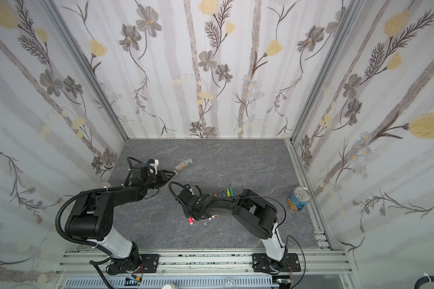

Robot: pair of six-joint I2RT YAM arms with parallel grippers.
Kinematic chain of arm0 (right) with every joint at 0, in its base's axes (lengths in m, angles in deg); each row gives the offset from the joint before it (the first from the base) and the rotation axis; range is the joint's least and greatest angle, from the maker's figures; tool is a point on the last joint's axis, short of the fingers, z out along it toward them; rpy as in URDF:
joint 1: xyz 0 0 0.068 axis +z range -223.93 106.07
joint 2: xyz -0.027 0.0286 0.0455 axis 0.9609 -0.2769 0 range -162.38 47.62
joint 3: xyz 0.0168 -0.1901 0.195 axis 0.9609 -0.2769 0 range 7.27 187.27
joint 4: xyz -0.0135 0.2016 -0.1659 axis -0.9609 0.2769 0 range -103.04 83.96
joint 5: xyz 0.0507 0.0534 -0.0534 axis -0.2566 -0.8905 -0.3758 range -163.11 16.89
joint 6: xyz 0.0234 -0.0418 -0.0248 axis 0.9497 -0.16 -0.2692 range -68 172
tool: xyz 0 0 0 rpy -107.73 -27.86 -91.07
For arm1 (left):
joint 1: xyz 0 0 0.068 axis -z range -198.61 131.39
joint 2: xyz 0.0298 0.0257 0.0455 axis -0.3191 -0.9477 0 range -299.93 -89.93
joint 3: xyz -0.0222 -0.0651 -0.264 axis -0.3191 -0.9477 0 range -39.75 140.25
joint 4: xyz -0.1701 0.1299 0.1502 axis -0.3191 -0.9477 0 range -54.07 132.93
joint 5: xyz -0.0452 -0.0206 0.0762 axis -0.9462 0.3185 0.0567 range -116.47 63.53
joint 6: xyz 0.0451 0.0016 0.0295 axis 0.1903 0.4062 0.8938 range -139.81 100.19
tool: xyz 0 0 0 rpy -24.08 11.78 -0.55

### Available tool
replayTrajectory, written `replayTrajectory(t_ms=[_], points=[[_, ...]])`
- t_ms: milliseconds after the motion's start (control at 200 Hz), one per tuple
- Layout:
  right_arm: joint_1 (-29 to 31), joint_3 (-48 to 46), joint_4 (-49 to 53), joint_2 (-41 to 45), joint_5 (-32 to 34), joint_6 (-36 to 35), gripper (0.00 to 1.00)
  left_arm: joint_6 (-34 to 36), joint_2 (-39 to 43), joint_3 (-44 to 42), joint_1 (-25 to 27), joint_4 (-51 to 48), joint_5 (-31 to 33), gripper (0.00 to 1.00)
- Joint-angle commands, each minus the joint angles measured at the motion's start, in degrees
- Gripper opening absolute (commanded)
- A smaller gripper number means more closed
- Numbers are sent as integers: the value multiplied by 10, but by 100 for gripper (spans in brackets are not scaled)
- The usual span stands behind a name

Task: Open the pen caps
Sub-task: 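Move the right gripper over a capped pink highlighter and close on it, then lift the pink highlighter with the right gripper while the left reaches toward its cap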

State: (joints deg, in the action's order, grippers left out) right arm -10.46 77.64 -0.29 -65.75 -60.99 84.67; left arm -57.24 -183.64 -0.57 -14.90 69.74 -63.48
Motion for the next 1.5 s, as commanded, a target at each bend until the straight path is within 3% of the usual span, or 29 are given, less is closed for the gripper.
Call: replayTrajectory(t_ms=[0, 120, 355, 465, 670, 894, 1494], points=[[1, -14, 18, 11, -6, 2, 30, -1, 1, 0, 3, 24, -12, 34], [0, -29, 22, 13, 0, 1, 27, 5, 4, 3, 7, 14, -12, 34], [-8, -38, 23, 15, 0, -9, 6, 9, -1, 15, 23, 4, -22, 34], [-22, -36, 15, 45, -1, -18, 1, 12, 2, 18, 32, 2, -23, 34], [-82, -45, -36, 113, -55, -37, 0, 17, 2, 20, 44, 3, -24, 34], [-125, -20, -55, 110, -91, -49, 0, -2, -25, 18, 80, 39, -39, 34], [-136, 15, -59, 81, -105, -47, 0, -37, -42, 14, 137, 104, -46, 35]])
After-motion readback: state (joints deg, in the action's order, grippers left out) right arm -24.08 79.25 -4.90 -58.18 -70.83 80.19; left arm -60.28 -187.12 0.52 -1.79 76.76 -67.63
